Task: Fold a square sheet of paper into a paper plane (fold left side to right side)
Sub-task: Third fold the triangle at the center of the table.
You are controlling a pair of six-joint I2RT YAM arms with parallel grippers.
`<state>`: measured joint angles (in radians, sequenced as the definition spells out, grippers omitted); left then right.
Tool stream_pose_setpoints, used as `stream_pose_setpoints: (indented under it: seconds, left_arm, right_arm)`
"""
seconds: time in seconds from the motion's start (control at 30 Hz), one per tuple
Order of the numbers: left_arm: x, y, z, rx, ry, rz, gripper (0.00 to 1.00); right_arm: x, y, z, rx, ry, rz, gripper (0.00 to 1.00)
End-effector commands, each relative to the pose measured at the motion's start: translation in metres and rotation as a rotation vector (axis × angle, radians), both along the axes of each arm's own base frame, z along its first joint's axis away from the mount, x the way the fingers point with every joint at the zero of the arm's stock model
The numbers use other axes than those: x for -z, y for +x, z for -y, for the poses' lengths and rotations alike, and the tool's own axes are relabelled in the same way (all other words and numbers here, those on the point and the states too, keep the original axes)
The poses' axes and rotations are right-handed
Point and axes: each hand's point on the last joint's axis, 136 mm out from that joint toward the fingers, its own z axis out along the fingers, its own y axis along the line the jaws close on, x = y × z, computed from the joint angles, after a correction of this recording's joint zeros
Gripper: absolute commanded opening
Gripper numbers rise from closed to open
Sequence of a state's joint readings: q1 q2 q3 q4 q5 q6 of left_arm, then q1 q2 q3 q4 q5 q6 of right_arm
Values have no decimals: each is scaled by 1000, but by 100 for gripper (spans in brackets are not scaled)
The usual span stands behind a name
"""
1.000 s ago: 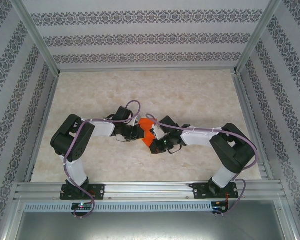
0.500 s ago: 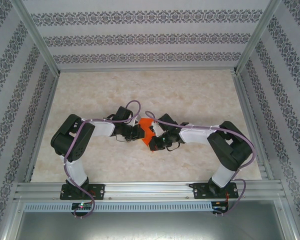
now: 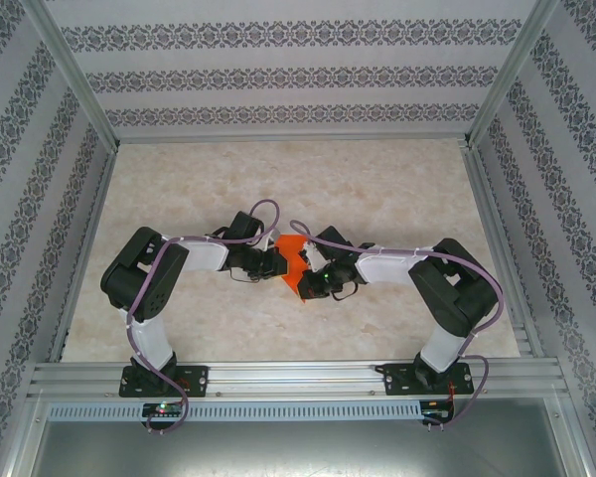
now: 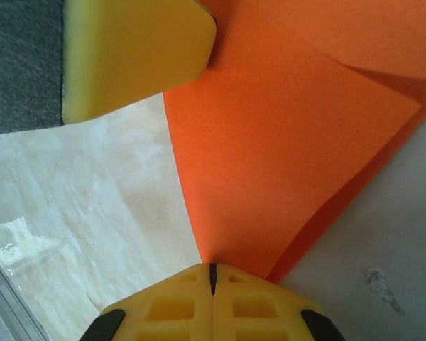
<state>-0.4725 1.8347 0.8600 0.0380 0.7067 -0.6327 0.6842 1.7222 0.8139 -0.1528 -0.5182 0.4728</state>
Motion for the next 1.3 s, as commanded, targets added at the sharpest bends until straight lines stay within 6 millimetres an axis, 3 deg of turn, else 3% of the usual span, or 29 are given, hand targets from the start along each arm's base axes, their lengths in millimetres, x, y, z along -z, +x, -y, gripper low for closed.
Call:
stream_pose_setpoints:
  seconds: [0.0,0.13,0.23,0.4,0.57,0.87,1.07,1.27]
  left_arm:
    - [18,-6,-6,7,90,-8,13]
    - [-6,2,-5,-6,71,63,18]
    - [-27,3,-6,-15,51,124,17]
    - [-41,-11,0,4,1,161,13]
    - [-37,-27,15,43,-38,152,13]
    - [-23,-31,36,76,-47,139,11]
    - [-7,-32,34,68,-15,111,10]
    - [12,-31,18,41,108,97,8]
  right_arm:
    - [29,-16,27,23,-130,-81,0]
    - [36,-20,35,28,-156,-109,0]
    - [40,-23,36,28,-164,-124,0]
    - [43,-23,37,26,-174,-135,0]
    - [44,-24,39,17,-188,-134,0]
    - [43,-23,40,16,-194,-132,0]
    - [42,-24,39,12,-194,-131,0]
    - [44,-26,45,6,-225,-135,0]
